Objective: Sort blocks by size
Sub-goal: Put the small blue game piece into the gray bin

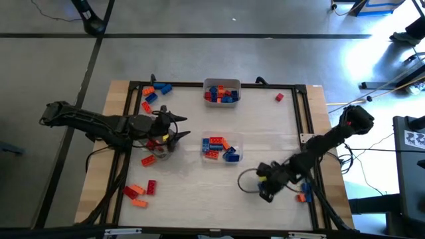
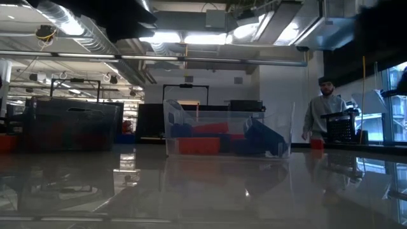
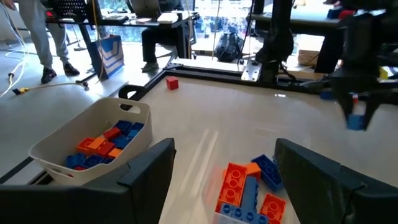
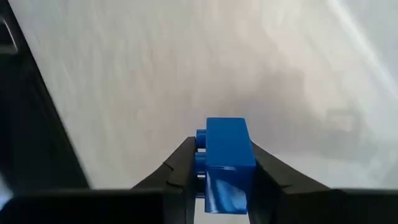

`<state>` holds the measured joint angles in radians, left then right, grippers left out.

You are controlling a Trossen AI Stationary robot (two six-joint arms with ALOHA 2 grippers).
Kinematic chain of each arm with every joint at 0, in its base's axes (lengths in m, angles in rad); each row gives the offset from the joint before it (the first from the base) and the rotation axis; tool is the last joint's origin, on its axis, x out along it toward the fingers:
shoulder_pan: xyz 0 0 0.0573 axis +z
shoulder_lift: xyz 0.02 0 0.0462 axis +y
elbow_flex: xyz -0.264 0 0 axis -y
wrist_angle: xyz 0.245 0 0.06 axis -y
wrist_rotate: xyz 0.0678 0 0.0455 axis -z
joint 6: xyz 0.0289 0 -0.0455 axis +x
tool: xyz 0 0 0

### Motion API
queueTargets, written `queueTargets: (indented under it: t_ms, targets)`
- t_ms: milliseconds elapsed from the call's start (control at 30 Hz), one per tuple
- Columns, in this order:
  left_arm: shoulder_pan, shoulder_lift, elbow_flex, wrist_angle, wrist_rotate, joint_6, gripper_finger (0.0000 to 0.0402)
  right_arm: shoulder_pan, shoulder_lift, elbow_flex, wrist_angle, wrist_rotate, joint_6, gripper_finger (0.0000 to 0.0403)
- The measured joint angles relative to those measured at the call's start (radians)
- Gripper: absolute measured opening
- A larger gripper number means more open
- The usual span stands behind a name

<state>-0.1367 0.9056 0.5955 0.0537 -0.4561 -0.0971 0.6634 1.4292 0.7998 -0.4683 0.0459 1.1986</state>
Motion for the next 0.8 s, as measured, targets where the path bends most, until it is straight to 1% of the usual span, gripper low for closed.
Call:
queueTargets:
  t_ms: [200, 300, 433, 600, 800]
  targets:
    - [0.0, -0.074, 0.003, -0.067, 0.0, 0.005, 0.0265, -0.175, -0.069, 0.0, 0.005, 0.052, -0.283, 0.0092]
    - [0.0, -0.091, 0.003, -0.106, -0.001, 0.011, 0.0265, -0.262, -0.108, 0.0, 0.033, 0.139, -0.419, 0.0091]
    - [0.0, -0.092, 0.003, -0.121, -0.001, 0.019, 0.0265, -0.388, -0.131, 0.0, 0.141, 0.24, -0.615, 0.0095]
    - [0.0, -0.093, -0.026, -0.118, -0.001, 0.008, 0.0265, -0.557, -0.119, 0.001, 0.301, 0.25, -0.831, 0.0091]
    - [0.007, -0.092, -0.079, -0.071, -0.002, -0.031, 0.0265, -0.768, -0.107, 0.0, 0.423, 0.25, -0.974, 0.0095]
